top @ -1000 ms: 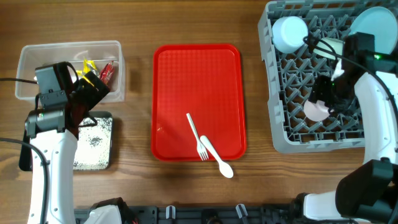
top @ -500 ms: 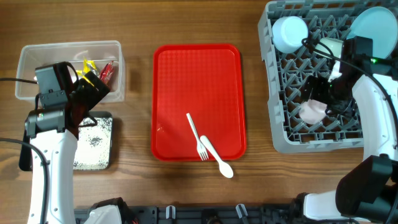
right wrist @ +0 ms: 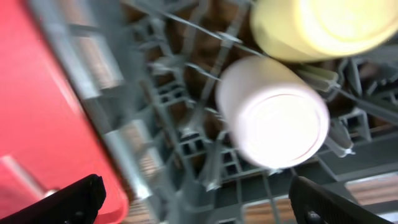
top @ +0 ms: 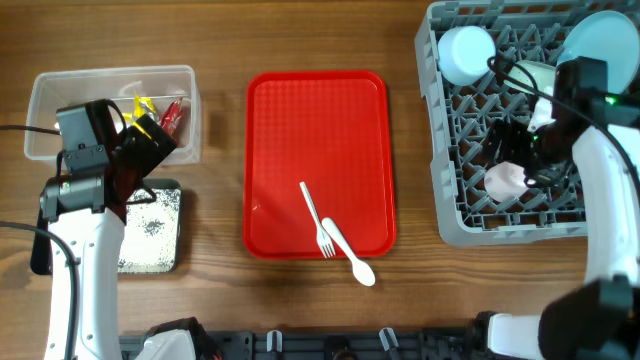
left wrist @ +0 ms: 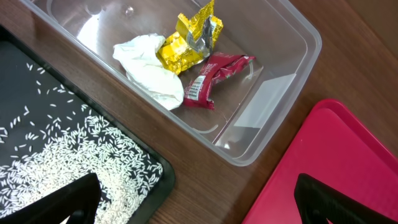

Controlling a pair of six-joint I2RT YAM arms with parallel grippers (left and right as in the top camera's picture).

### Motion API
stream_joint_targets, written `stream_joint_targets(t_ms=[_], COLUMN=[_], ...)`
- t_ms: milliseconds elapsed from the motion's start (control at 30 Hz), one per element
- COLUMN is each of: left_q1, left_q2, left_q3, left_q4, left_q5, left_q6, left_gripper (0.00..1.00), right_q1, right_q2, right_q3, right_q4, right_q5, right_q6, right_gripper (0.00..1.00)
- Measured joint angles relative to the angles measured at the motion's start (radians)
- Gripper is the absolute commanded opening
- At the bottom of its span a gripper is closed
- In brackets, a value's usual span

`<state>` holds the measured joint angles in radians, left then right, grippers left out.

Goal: Sort waste into correct bins and load items into the dishwasher rack
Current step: 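Move the right gripper to the white plastic spoon and grasp it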

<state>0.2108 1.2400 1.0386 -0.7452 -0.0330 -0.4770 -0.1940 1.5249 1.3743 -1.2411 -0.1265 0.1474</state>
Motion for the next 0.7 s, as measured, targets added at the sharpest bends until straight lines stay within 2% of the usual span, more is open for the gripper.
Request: stream_joint_targets(t_ms=[133,300,433,567,700], left_q1=[0.000,0.000,0.000,0.000,0.000], left_q2=[0.000,0.000,0.000,0.000,0.000], left_q3=[0.000,0.000,0.000,0.000,0.000], left_q4=[0.001,0.001,0.001,0.001,0.001], left_q5=[0.000,0.000,0.000,0.000,0.000], left_q6=[0.000,0.000,0.000,0.000,0.000], left_gripper=[1.00,1.00,1.00,1.00,1.00], right_q1=[0.098,0.338,0.522,0.637,0.760], right_q2=[-0.109,-0.161,-0.118,-0.050,0.030], right_q3=[0.014,0.024,0.024,0.019,-0.061], right_q4=[0.002,0.019,0.020,0.029,0.082], right_q5=[-0.039,-0.066,-0.076,-0.082,-0.084], right_q6=[-0.016,-0.012,0.014,0.056,0.101], right_gripper=[1.00,1.00,1.00,1.00,0.91])
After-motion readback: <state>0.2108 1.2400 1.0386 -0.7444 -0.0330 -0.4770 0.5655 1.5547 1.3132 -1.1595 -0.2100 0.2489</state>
